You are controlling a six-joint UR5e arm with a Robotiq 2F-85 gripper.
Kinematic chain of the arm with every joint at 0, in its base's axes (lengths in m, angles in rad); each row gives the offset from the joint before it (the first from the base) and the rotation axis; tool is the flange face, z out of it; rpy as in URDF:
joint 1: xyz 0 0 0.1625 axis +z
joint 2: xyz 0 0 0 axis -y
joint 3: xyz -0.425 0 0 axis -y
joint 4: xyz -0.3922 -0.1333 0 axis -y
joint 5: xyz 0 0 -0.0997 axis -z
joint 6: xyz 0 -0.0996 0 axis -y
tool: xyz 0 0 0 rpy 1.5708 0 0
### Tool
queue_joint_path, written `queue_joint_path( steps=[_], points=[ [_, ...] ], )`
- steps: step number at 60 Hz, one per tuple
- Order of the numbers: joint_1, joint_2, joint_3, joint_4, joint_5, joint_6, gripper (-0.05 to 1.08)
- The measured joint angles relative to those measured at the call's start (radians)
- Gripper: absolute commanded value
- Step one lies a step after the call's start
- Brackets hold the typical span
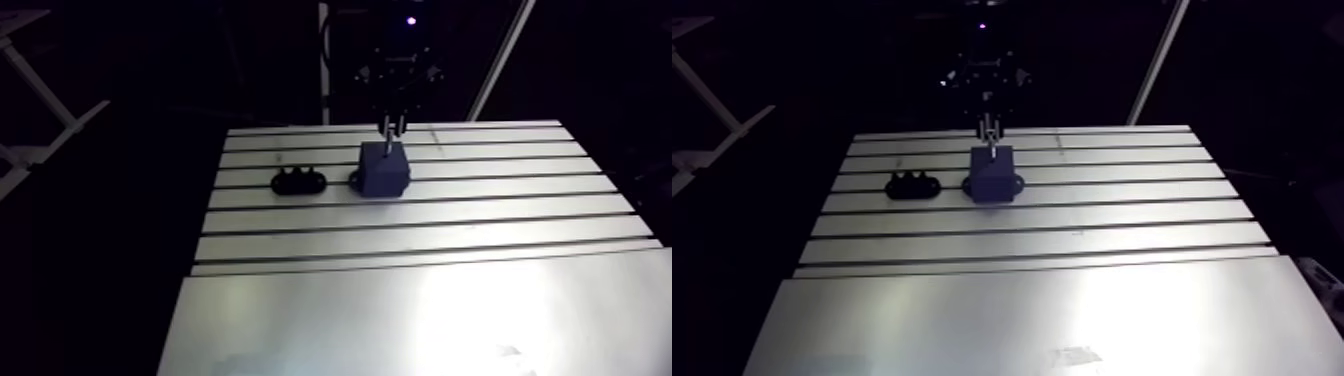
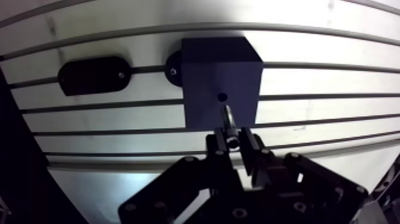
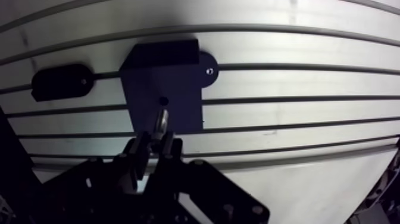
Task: Pick up the M10 bolt and insert it into the hole until fully seated.
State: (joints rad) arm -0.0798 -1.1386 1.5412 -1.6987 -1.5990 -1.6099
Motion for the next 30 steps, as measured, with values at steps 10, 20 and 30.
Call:
queue_joint_path(
  steps=[10,20,30],
  points=[
    [0.0,0.004,0.001,0.0,0.001,0.0,1.08],
    [0.0,0.006,0.001,0.0,0.001,-0.001,1.08],
    [0.0,0.007,0.001,0.0,0.001,-0.001,1.08]
  ],
)
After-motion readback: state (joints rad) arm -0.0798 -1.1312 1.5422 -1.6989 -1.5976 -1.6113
